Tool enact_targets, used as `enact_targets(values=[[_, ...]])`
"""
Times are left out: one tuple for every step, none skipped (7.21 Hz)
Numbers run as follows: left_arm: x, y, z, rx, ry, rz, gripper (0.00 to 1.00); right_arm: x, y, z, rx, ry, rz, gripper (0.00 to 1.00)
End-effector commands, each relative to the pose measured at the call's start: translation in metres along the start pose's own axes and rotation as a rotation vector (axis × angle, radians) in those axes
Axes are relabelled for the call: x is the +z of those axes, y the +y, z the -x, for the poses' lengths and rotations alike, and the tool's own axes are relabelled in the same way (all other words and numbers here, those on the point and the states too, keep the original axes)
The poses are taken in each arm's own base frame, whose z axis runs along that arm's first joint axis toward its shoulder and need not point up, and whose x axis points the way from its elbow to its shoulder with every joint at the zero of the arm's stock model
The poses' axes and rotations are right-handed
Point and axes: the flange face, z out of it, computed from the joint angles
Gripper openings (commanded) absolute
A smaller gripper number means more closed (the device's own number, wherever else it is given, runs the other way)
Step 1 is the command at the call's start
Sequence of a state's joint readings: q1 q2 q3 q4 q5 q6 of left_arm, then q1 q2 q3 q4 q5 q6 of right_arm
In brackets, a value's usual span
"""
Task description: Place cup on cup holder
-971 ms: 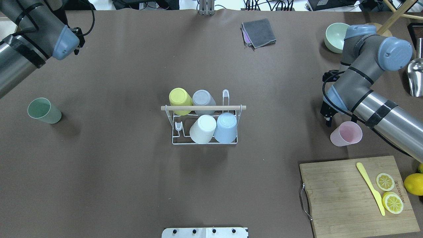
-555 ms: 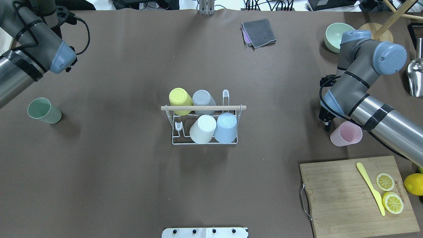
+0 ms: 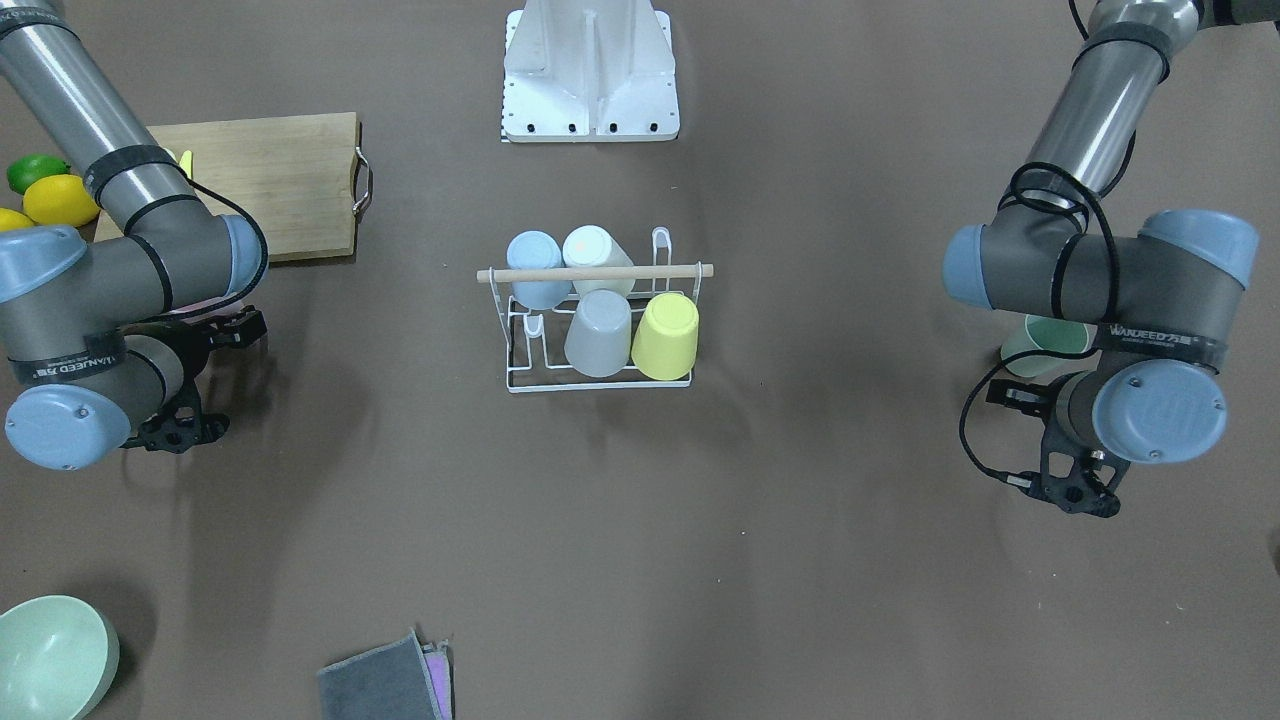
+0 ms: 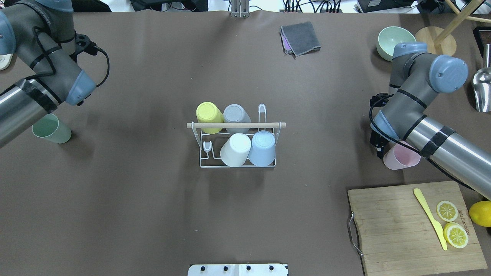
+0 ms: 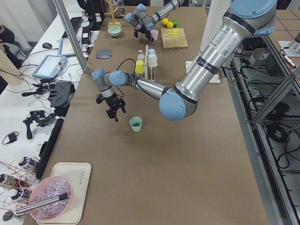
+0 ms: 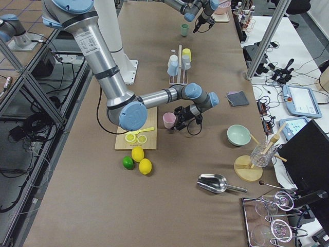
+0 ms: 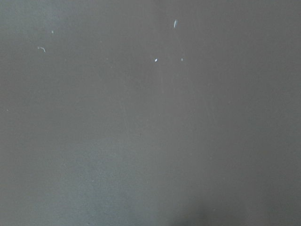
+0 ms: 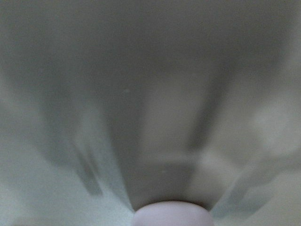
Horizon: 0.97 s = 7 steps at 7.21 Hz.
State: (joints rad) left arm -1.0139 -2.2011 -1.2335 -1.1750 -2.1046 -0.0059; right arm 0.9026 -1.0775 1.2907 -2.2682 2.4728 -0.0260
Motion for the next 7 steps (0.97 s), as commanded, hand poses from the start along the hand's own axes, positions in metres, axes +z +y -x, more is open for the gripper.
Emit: enact_targets(values=[[0.01,0.004,-0.01,0.048,-0.001,0.05,0.97,0.006,0.0,-0.002,0.001,0.001,0.012,0.87],[0.015,0.007,-0.01,0.084,-0.007,0.089,0.97,0.008,0.0,-0.005,0.019,-0.001,0.027,0.79],[0.018,0.008,-0.01,0.093,-0.033,0.101,0.97,0.011,0.001,-0.006,0.03,-0.001,0.04,0.73],[0.019,0.008,-0.015,0.101,-0.031,0.101,0.97,0.01,0.003,-0.006,0.028,-0.001,0.048,0.66],[0.036,0.011,-0.023,0.12,-0.048,0.127,0.97,0.011,0.003,-0.004,0.035,-0.026,0.051,0.57],[0.043,0.011,-0.025,0.143,-0.087,0.138,0.97,0.011,0.003,-0.003,0.04,-0.038,0.054,0.49],[0.053,0.011,-0.034,0.167,-0.097,0.154,0.97,0.011,0.003,-0.003,0.04,-0.04,0.054,0.48]])
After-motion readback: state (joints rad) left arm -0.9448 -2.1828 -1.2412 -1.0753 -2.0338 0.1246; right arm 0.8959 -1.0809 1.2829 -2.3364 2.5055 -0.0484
